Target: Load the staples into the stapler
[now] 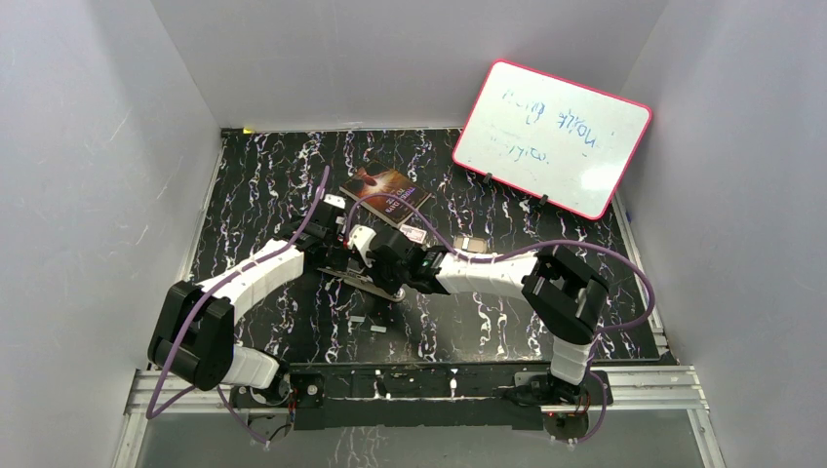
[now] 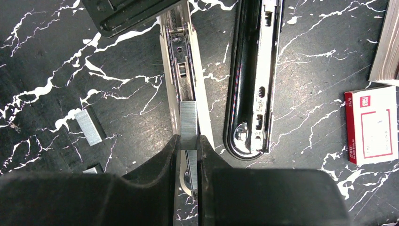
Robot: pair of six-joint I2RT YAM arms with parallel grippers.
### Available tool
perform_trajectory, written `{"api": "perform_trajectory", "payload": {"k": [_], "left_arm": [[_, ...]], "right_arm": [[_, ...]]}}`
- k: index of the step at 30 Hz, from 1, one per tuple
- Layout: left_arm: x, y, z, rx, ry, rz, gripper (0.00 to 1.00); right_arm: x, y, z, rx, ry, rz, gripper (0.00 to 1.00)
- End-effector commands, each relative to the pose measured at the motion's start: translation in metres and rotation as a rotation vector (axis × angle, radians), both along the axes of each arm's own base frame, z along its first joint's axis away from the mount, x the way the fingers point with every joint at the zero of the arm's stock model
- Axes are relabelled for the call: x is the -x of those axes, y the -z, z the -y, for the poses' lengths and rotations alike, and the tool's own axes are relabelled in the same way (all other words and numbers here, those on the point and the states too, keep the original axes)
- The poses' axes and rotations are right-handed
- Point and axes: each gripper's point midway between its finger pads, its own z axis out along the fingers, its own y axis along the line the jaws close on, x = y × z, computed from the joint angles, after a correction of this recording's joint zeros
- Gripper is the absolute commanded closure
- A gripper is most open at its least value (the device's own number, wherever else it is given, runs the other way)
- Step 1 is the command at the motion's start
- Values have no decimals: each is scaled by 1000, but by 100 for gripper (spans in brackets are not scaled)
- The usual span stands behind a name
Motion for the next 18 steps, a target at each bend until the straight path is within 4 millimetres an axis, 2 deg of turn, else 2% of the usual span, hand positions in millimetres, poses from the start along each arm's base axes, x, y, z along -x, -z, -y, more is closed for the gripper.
{"api": "perform_trajectory", "payload": {"k": [1,12,18], "left_arm": [[2,-3,-3,-21,2,6,6],[2,-3,-4,-21,2,5,6],[2,-3,-4,-22,1,6,6]], "right_arm": [[-3,-7,-6,27,-70,41,98],[5,-2,-9,41,-154,26,95],[5,-2,-10,36,-150,28,87]]}}
